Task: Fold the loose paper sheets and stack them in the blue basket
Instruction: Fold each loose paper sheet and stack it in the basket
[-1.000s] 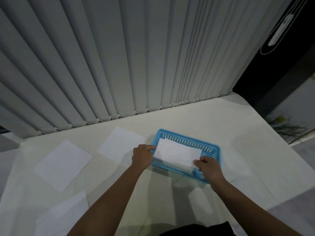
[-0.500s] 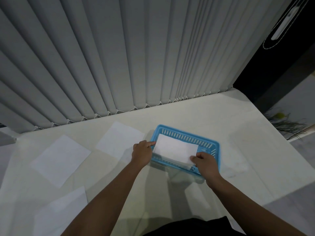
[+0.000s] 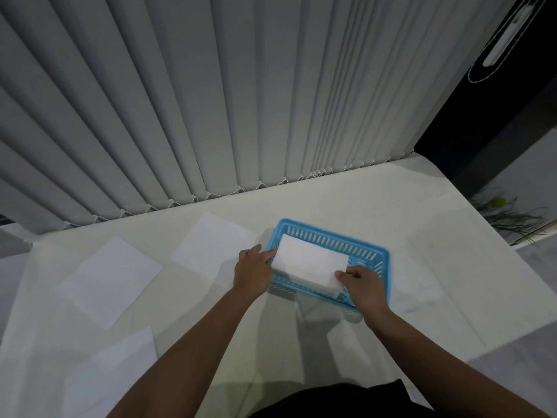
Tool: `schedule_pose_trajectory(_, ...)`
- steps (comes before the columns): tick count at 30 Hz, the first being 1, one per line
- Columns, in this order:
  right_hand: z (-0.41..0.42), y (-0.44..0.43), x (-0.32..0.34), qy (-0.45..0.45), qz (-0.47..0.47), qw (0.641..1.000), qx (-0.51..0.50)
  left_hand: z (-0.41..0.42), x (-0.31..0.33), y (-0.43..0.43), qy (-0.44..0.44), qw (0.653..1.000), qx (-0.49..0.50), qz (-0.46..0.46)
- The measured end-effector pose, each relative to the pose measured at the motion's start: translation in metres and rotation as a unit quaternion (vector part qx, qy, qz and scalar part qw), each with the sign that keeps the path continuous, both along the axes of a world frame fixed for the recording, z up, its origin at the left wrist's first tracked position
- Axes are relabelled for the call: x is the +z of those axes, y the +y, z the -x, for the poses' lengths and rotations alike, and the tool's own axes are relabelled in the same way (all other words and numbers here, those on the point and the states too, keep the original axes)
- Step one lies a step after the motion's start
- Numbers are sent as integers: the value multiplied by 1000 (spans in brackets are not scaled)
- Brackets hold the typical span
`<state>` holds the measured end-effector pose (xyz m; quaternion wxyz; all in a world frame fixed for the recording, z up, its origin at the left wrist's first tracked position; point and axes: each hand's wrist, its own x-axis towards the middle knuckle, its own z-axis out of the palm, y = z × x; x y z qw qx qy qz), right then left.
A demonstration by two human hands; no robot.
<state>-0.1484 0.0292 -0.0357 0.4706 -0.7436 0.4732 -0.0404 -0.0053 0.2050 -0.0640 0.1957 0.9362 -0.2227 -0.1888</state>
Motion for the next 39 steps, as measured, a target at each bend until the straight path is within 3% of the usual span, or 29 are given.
schedule_pose_trajectory(8, 2, -5, -8, 7, 29, 1000, 1, 8, 9, -2, -7, 1000, 2, -20)
schedule_pose_trajectory(11, 3, -4, -7, 25, 40, 999, -2, 8, 9, 0, -14, 999, 26, 23)
schedule_pose_trajectory(13, 5, -2, -6, 31, 101, 994, 6, 10, 10, 0, -18, 996, 55, 73)
schedule_pose_trajectory(17, 4, 2, -9, 23, 308, 939, 148, 13, 12, -4, -57, 992, 37, 103)
schedule_pose_trajectory(21, -6, 14, -16, 112, 356, 883, 285, 16, -1, -8, -88, 993, -73, -25)
schedule_pose_trajectory(25, -5, 20, -31, 153, 376, 847, 344, 22, -10, -7, -59, 993, -76, -65)
schedule_pose_trajectory(35, 0, 16, -37, 182, 358, 843, 357, 23, -11, -5, -86, 989, -73, -91)
schedule_pose_trajectory(39, -11, 19, -25, 118, 395, 854, 317, 15, -4, 11, -94, 995, -12, -37)
